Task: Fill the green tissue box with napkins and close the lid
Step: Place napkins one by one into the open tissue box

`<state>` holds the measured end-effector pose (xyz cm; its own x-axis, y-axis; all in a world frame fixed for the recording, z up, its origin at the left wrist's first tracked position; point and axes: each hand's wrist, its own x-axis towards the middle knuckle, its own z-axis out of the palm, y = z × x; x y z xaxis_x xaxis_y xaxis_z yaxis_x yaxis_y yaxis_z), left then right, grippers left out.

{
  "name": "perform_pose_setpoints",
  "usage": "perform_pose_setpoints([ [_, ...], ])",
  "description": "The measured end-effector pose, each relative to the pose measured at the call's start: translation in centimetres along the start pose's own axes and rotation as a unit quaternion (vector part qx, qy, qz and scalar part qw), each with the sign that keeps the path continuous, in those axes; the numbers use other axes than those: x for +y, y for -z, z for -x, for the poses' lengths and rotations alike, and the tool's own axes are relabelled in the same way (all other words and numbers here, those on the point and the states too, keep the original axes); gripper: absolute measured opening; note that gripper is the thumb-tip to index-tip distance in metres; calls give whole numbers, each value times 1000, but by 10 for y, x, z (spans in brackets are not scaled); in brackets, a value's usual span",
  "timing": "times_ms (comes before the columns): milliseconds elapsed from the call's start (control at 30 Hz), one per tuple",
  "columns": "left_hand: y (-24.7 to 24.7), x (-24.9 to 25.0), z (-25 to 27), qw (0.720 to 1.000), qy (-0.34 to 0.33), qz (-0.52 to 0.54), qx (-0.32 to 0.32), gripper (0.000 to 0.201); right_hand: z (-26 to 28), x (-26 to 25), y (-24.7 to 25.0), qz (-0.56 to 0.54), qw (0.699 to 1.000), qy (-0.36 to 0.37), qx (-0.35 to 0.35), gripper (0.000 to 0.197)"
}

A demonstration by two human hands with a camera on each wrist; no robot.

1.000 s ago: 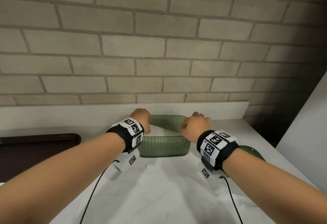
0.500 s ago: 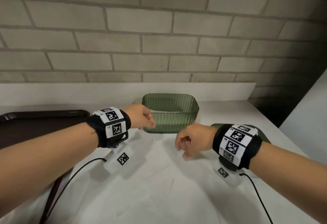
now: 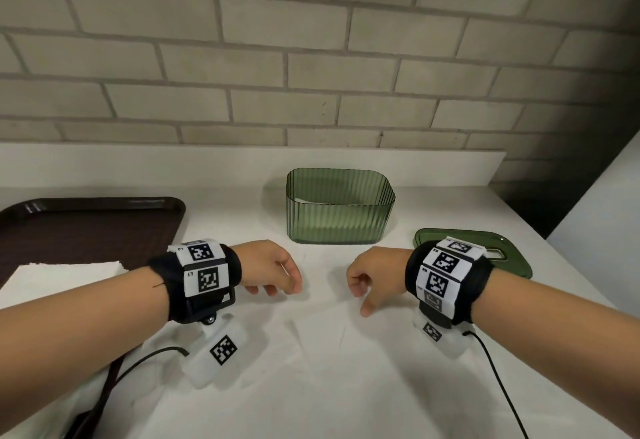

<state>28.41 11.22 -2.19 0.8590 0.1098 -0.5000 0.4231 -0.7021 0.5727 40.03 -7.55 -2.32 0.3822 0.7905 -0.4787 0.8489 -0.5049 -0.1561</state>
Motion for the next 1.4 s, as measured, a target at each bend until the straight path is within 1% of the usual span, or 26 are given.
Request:
perform_pose_setpoints([
  [33, -1, -1, 0, 1000, -2, 5, 2, 13, 0, 1, 2, -7, 1000, 0, 5, 20],
  [100, -3, -2, 0, 1000, -5, 4, 15, 13, 2, 4, 10, -25, 1000, 8, 11, 20],
  [200, -8, -8, -5, 995, -5, -69, 68, 23, 6, 10, 24, -65, 998, 8, 15, 20],
  [267, -13, -11, -6, 989, 2, -111, 95, 31, 10, 16, 34, -68, 997, 7, 38, 24],
  [367, -18, -15, -7, 989, 10, -122, 85, 44, 16, 26, 50, -66, 994, -11, 87, 24],
  [433, -20, -16, -8, 990, 11, -118, 79, 46, 21, 33, 60, -94, 989, -16, 116, 21],
  [500, -21, -16, -10, 990, 11, -115, 76, 43, 23, 38, 69, -129, 982, -11, 138, 17],
  [600, -20, -14, -13, 988, 17, -140, 62, 38, 25, 46, 78, -199, 963, 0, 180, 5],
  [667, -18, -15, -16, 987, 11, -142, 67, 31, 22, 50, 83, -237, 946, 6, 221, 7],
  [733, -17, -16, -18, 988, -6, -125, 85, 23, 18, 55, 87, -266, 925, 1, 271, 14],
  [800, -14, -14, -18, 988, -21, -110, 105, 18, 14, 58, 93, -273, 908, -15, 317, 18],
  [867, -9, -12, -16, 987, -37, -93, 122, 13, 10, 62, 101, -249, 897, -41, 363, 21],
  [967, 1, -10, -12, 987, -59, -58, 139, 17, 2, 66, 116, -208, 888, -64, 406, 21],
  [1067, 10, -10, -7, 984, -90, -21, 149, 16, -10, 68, 130, -187, 897, -75, 394, 22],
  [1200, 20, -10, -3, 977, -123, 35, 168, 5, -26, 64, 142, -108, 928, -94, 344, 27],
  [1300, 32, -9, 0, 971, -140, 67, 184, 15, -40, 62, 143, -55, 946, -96, 303, 28],
  [1400, 50, -9, 2, 962, -155, 83, 210, 16, -53, 55, 139, -28, 961, -94, 259, 28],
])
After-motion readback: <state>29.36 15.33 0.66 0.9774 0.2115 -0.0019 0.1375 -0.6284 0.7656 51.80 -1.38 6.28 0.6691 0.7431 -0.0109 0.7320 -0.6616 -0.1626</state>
